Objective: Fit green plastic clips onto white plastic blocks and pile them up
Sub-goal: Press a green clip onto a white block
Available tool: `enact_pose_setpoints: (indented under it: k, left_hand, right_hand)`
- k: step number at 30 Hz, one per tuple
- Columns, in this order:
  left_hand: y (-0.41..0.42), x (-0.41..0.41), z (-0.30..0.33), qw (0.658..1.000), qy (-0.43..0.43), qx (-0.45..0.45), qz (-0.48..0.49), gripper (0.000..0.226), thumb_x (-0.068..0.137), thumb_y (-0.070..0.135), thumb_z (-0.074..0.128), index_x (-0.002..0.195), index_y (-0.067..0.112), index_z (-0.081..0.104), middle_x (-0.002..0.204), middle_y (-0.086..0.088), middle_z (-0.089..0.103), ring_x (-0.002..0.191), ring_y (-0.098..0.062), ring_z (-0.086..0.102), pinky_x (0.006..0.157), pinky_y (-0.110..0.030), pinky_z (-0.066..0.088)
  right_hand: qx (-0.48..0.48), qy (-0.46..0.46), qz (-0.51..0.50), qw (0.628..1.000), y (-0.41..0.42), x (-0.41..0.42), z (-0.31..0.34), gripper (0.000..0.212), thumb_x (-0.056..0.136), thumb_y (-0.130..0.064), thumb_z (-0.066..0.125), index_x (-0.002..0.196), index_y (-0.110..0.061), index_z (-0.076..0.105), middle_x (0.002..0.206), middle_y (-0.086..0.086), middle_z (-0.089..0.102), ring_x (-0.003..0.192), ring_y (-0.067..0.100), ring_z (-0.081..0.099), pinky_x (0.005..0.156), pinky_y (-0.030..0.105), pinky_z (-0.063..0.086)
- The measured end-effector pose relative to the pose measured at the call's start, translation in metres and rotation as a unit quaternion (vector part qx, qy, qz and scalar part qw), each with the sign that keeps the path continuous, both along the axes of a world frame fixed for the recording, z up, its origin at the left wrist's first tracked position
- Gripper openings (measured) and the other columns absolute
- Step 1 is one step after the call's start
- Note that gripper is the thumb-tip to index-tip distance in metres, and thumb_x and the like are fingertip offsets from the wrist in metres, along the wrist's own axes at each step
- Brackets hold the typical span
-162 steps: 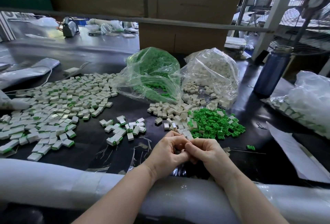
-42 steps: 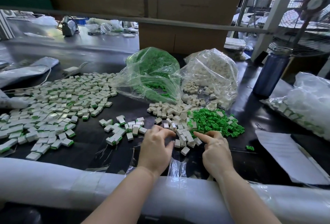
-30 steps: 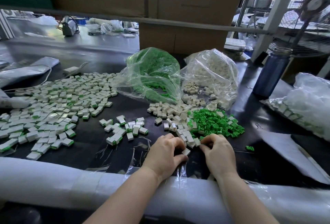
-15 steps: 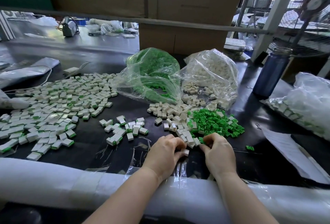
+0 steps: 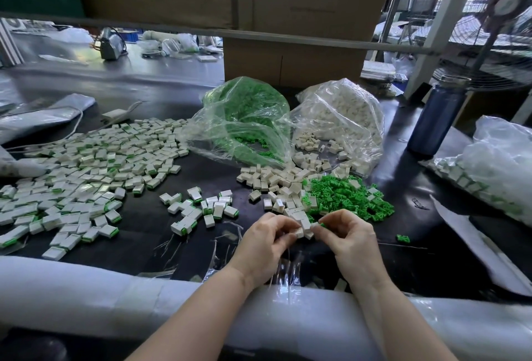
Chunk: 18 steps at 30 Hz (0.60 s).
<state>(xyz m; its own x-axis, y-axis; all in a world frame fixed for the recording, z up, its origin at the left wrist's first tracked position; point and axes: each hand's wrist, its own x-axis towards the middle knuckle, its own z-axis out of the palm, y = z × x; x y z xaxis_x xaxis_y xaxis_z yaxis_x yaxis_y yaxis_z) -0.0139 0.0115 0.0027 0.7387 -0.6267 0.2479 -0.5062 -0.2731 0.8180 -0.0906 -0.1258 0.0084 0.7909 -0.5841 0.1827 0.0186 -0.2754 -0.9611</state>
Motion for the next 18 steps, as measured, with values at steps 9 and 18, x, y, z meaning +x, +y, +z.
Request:
enact_pose_setpoints:
  k: [9, 18]
  left_hand:
    - [0.0010, -0.0011, 0.0044, 0.992, 0.113, -0.053, -0.016, 0.012, 0.086, 0.009, 0.063, 0.096, 0.016, 0.063, 0.095, -0.011, 0.066, 0.083, -0.015, 0.060, 0.080, -0.022, 0.051]
    - [0.0048, -0.0005, 0.0072, 0.986, 0.145, -0.081, -0.018, 0.019, 0.082, 0.001, 0.066, 0.090, 0.018, 0.065, 0.081, 0.000, 0.064, 0.071, -0.006, 0.055, 0.073, -0.018, 0.051]
  right_hand:
    - [0.036, -0.017, 0.032, 0.999, 0.0021, -0.0025, 0.0012, 0.012, 0.075, -0.001, 0.074, 0.079, -0.006, 0.064, 0.071, 0.010, 0.070, 0.066, 0.018, 0.067, 0.064, 0.022, 0.055]
    - [0.039, -0.020, 0.051, 0.998, 0.0032, -0.0030, 0.0023, 0.009, 0.077, 0.000, 0.070, 0.078, -0.005, 0.063, 0.075, 0.014, 0.068, 0.072, 0.022, 0.066, 0.070, 0.027, 0.056]
